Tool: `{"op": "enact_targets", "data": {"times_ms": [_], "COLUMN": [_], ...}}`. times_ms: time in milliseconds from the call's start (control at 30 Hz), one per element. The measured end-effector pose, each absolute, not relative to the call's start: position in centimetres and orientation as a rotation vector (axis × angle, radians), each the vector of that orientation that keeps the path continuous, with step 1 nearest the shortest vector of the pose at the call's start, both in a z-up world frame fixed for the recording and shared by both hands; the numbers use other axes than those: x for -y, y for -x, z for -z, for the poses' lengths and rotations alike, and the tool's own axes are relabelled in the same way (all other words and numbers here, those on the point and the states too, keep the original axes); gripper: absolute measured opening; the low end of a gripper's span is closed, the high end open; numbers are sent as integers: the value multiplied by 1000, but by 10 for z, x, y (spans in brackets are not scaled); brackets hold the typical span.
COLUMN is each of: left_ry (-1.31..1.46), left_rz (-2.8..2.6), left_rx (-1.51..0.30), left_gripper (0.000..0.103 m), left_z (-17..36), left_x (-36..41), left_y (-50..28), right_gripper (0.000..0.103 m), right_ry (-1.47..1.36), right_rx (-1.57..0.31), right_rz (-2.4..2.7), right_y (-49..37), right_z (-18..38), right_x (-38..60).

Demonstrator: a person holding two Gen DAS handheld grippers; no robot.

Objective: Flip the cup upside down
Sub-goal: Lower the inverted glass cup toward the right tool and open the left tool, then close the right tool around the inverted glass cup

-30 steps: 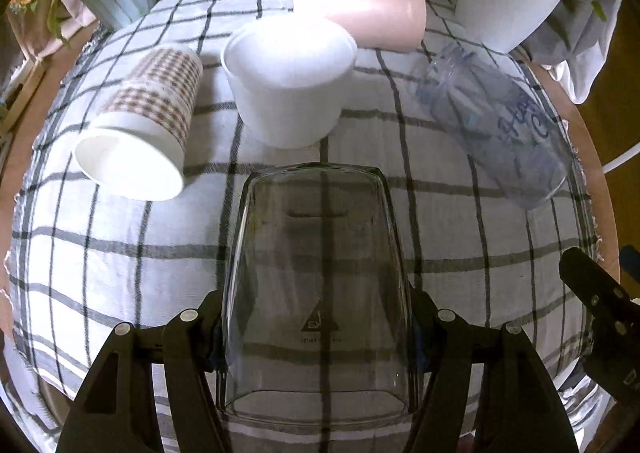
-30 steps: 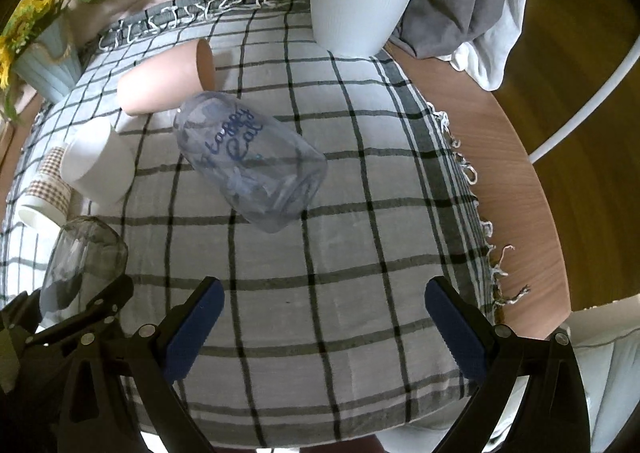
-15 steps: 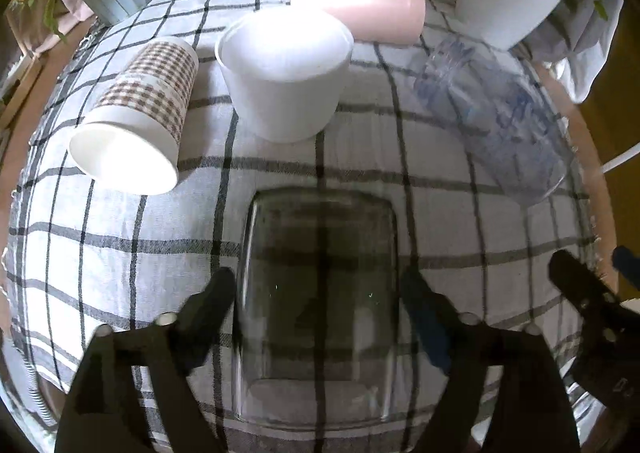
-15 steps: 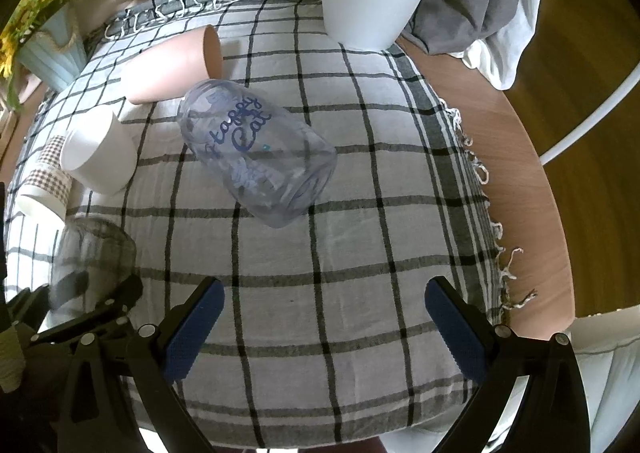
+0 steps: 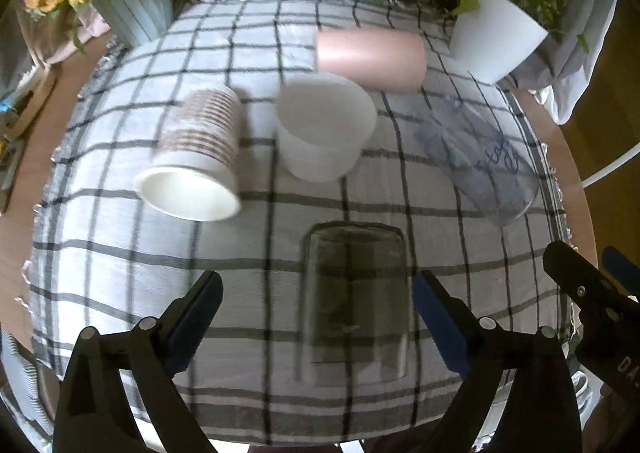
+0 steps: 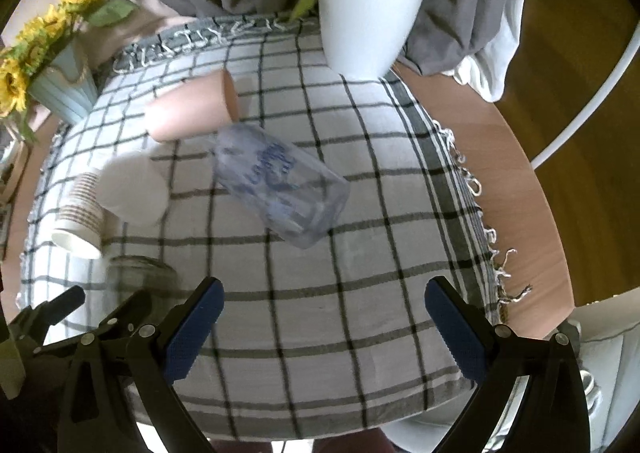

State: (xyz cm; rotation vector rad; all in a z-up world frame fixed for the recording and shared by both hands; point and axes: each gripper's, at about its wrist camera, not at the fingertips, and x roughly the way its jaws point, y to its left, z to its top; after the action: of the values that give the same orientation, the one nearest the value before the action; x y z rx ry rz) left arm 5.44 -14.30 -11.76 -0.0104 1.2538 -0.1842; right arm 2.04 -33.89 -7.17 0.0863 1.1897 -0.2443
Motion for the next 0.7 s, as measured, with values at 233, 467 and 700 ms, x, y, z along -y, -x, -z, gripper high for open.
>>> {"op": "enact_targets", "data": {"times_ms": [233, 467, 700], "left_ry": [-23, -47, -71], "left_rz": [130, 21, -42], "left_rx": [-1198, -1167, -1172], "left_gripper": [101, 102, 102], "left_z": [96, 91, 101], "left_x": [106, 60, 34], "left_y": [-50, -47, -55], "right_gripper": [102, 102, 100], "right_ry": [-111, -152, -186], "right_rx": [-1163, -1170, -1245], "right_rz": [192, 144, 91], "right_y": [-21, -28, -44], "right_z": [59, 60, 80], "right_x": [306, 277, 254]}}
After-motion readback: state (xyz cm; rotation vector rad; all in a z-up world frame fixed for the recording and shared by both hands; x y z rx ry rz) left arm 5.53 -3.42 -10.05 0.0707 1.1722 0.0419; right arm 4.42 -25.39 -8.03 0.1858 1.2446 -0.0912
